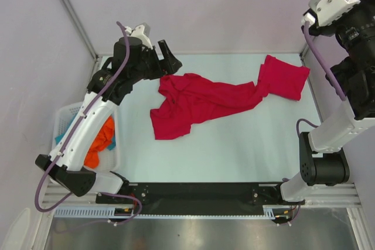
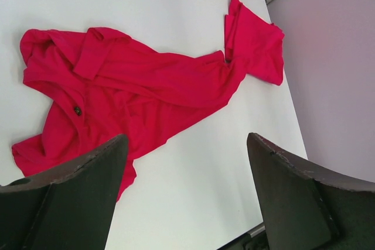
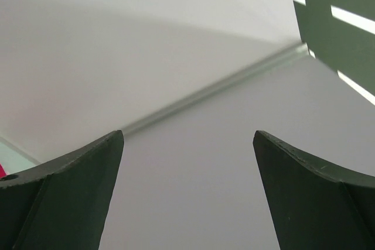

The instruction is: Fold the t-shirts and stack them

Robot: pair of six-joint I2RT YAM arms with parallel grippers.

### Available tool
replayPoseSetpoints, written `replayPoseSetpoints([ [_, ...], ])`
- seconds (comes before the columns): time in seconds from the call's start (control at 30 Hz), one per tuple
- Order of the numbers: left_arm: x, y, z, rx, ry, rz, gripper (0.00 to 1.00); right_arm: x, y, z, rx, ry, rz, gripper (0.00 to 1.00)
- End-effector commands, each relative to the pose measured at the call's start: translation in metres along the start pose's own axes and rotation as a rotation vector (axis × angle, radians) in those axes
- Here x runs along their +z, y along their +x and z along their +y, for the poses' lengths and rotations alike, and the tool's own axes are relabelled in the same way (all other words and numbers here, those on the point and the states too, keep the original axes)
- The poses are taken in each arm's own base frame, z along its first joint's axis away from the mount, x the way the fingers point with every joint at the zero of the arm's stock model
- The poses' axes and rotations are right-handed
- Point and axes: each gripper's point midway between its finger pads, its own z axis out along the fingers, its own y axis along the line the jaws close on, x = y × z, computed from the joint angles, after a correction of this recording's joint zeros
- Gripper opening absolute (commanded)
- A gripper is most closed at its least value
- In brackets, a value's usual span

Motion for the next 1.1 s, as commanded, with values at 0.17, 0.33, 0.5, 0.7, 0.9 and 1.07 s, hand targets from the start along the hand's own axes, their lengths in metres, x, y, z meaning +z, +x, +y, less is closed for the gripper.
replayPoseSetpoints([
  [0.17, -0.011, -0.013, -0.008, -0.009, 0.007, -0.056, 0.88, -0.015, -0.069, 0.142, 0.893, -0.639, -0.160, 1.00],
  [0.33, -0.012, -0.011, -0.004, -0.010, -0.008, -0.056, 0.88, -0.025, -0.097, 0.161, 0.920, -0.842, -0.313, 1.00],
  [0.5, -0.008, -0.008, -0.003, -0.008, -0.011, -0.046, 0.88, -0.035, -0.112, 0.172, 0.954, -0.985, -0.408, 1.00],
  [0.7, -0.004, -0.004, 0.001, -0.005, -0.022, -0.035, 0.88, -0.051, -0.128, 0.191, 1.028, -1.263, -0.595, 1.00],
  [0.9, 0.003, -0.001, 0.000, -0.005, -0.015, -0.021, 0.88, -0.056, -0.130, 0.200, 1.078, -1.437, -0.738, 1.00],
  [1.07, 0.024, 0.008, -0.025, -0.011, 0.071, 0.008, 0.88, -0.069, -0.133, 0.194, 1.087, -1.515, -0.832, 1.00],
])
